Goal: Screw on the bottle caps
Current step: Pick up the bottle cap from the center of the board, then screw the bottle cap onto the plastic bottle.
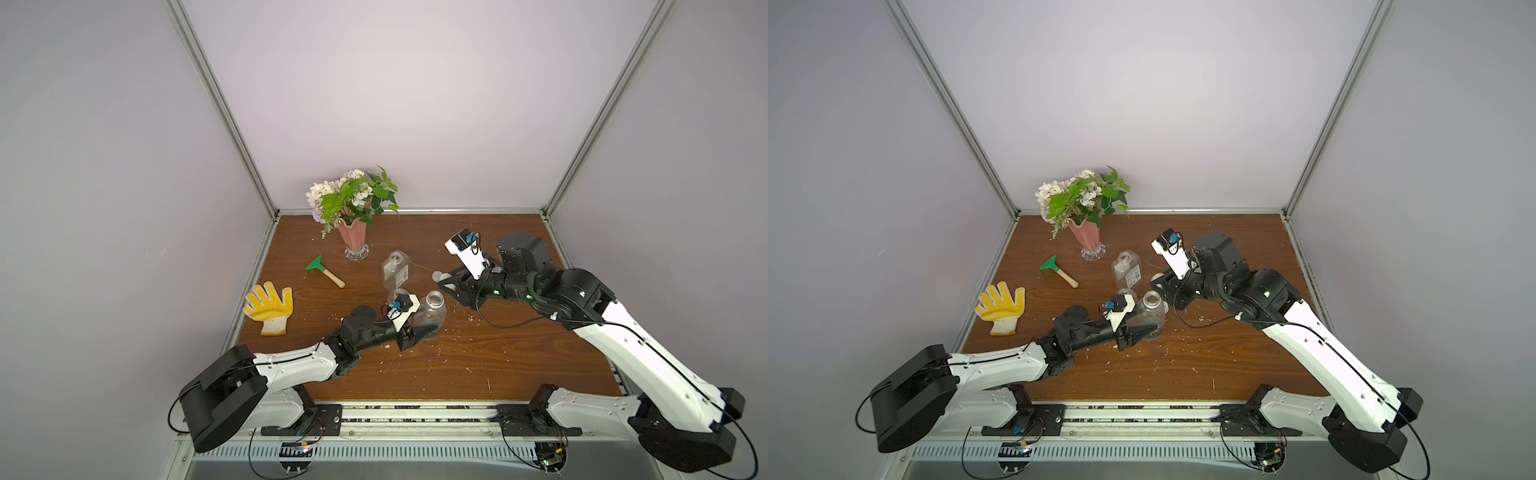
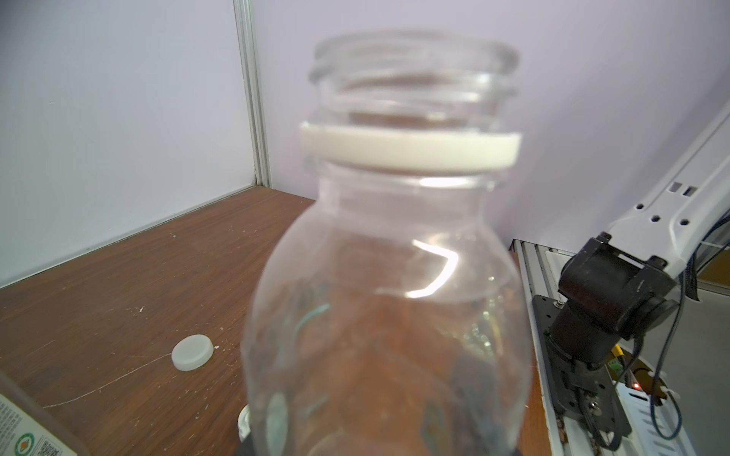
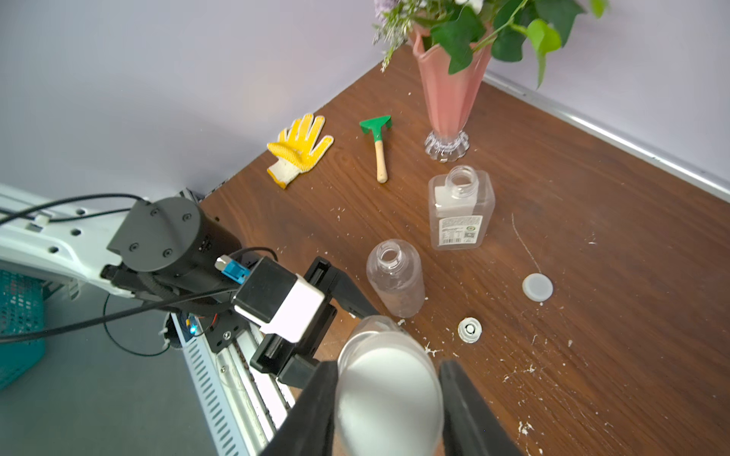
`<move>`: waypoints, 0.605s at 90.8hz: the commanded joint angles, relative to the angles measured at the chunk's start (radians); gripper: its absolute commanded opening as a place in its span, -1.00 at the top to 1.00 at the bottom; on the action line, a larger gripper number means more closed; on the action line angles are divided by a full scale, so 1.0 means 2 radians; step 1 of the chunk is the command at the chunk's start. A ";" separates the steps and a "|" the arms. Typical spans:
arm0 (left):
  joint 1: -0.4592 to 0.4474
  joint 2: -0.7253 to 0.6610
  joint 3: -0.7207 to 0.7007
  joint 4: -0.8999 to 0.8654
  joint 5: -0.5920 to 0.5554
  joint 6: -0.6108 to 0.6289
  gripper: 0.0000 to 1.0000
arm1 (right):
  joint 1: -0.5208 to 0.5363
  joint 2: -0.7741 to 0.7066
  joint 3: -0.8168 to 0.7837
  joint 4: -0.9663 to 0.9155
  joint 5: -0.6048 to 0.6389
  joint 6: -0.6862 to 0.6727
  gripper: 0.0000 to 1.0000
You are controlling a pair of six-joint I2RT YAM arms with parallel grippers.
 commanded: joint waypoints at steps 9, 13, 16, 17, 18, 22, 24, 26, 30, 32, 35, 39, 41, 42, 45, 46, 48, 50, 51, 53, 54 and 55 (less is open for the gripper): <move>-0.010 0.002 0.012 0.029 -0.005 0.008 -0.03 | 0.021 0.011 0.000 -0.005 0.029 -0.014 0.15; -0.011 0.002 0.012 0.029 -0.005 0.010 -0.03 | 0.023 0.013 -0.002 -0.006 0.032 -0.015 0.14; -0.012 0.001 0.013 0.030 -0.005 0.010 -0.03 | 0.024 0.015 -0.004 -0.006 0.033 -0.015 0.14; -0.012 0.001 0.013 0.030 -0.004 0.011 -0.03 | 0.025 0.016 -0.004 -0.006 0.033 -0.015 0.14; -0.012 0.001 0.013 0.030 -0.004 0.011 -0.03 | 0.025 0.016 -0.005 -0.006 0.033 -0.015 0.14; -0.013 0.000 0.012 0.030 -0.004 0.013 -0.03 | 0.026 0.017 -0.009 -0.005 0.032 -0.015 0.14; -0.013 0.000 0.012 0.030 -0.003 0.013 -0.03 | 0.027 0.018 -0.010 -0.005 0.032 -0.015 0.14; -0.013 -0.001 0.012 0.030 -0.003 0.014 -0.03 | 0.029 0.018 -0.011 -0.006 0.033 -0.015 0.14; -0.013 -0.002 0.011 0.030 -0.002 0.015 -0.03 | 0.029 0.018 -0.013 -0.006 0.036 -0.015 0.14; -0.013 -0.003 0.011 0.030 -0.001 0.015 -0.03 | 0.029 0.018 -0.015 -0.006 0.036 -0.015 0.13; -0.013 -0.004 0.011 0.030 -0.001 0.014 -0.03 | 0.030 0.017 -0.017 -0.007 0.038 -0.015 0.13; -0.014 -0.005 0.011 0.030 -0.002 0.016 -0.03 | 0.030 0.016 -0.020 -0.007 0.038 -0.015 0.13; -0.014 -0.005 0.011 0.030 -0.002 0.016 -0.03 | 0.030 0.016 -0.022 -0.007 0.039 -0.014 0.13; -0.014 -0.005 0.011 0.030 -0.002 0.016 -0.03 | 0.030 0.015 -0.022 -0.008 0.039 -0.014 0.13; -0.014 -0.006 0.011 0.030 -0.001 0.016 -0.03 | 0.030 0.015 -0.024 -0.007 0.037 -0.014 0.13; -0.014 -0.007 0.011 0.030 -0.001 0.016 -0.03 | 0.030 0.016 -0.025 -0.008 0.036 -0.014 0.13; -0.014 -0.007 0.011 0.030 -0.002 0.016 -0.03 | 0.030 0.016 -0.026 -0.008 0.035 -0.014 0.13; -0.014 -0.007 0.011 0.030 -0.002 0.017 -0.03 | 0.030 0.016 -0.027 -0.009 0.033 -0.014 0.13; -0.014 -0.007 0.011 0.030 -0.002 0.017 -0.03 | 0.030 0.016 -0.027 -0.009 0.032 -0.014 0.13; -0.014 -0.007 0.011 0.030 -0.002 0.018 -0.03 | 0.031 0.017 -0.028 -0.009 0.030 -0.014 0.13; -0.014 -0.008 0.011 0.030 -0.002 0.018 -0.03 | 0.031 0.017 -0.029 -0.009 0.030 -0.014 0.12; -0.014 -0.008 0.010 0.030 -0.002 0.018 -0.03 | 0.031 0.017 -0.029 -0.010 0.030 -0.014 0.13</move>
